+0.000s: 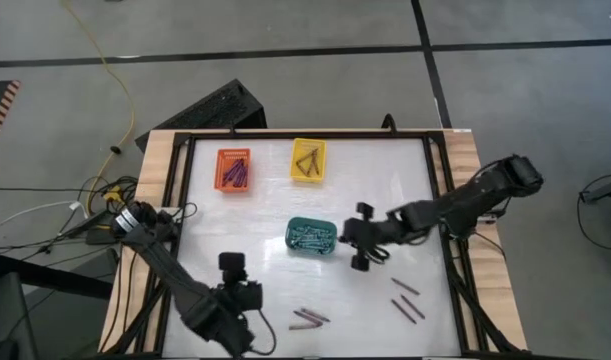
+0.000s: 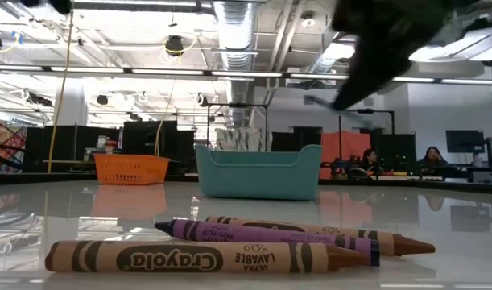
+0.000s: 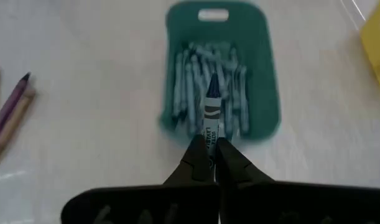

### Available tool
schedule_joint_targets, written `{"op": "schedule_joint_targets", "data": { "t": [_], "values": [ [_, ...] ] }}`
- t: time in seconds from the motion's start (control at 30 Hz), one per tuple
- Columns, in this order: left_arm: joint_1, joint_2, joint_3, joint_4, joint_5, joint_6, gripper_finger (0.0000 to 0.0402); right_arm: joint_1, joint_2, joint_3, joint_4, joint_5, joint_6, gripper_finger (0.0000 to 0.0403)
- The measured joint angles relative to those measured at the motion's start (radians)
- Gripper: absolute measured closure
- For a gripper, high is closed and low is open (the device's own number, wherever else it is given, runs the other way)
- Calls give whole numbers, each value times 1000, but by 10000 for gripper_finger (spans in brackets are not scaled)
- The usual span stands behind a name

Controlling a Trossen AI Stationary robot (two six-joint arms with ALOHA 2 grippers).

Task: Sort crayons
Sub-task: Put the blue crayon into the blue bin

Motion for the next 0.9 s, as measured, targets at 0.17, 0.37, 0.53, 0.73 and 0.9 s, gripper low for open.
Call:
{"op": "schedule_joint_targets", "data": {
  "t": [0.17, 0.37, 0.53, 0.73, 0.9],
  "values": [
    [-76, -1, -4, -43, -1, -191, 260, -99, 78, 57, 86, -103, -148, 403],
    [-167, -2, -65, -38, 19, -408, 260, -152, 208, 185, 104, -178, -285, 403],
    [-229, -2, -140, 6, 65, -590, 260, -190, 314, 286, 80, -252, -343, 403],
    [-283, -4, -229, 133, 120, -772, 260, -225, 406, 356, 22, -304, -366, 401],
    [-316, -5, -297, 247, 166, -887, 260, -248, 435, 380, 17, -358, -370, 400]
  ]
}}
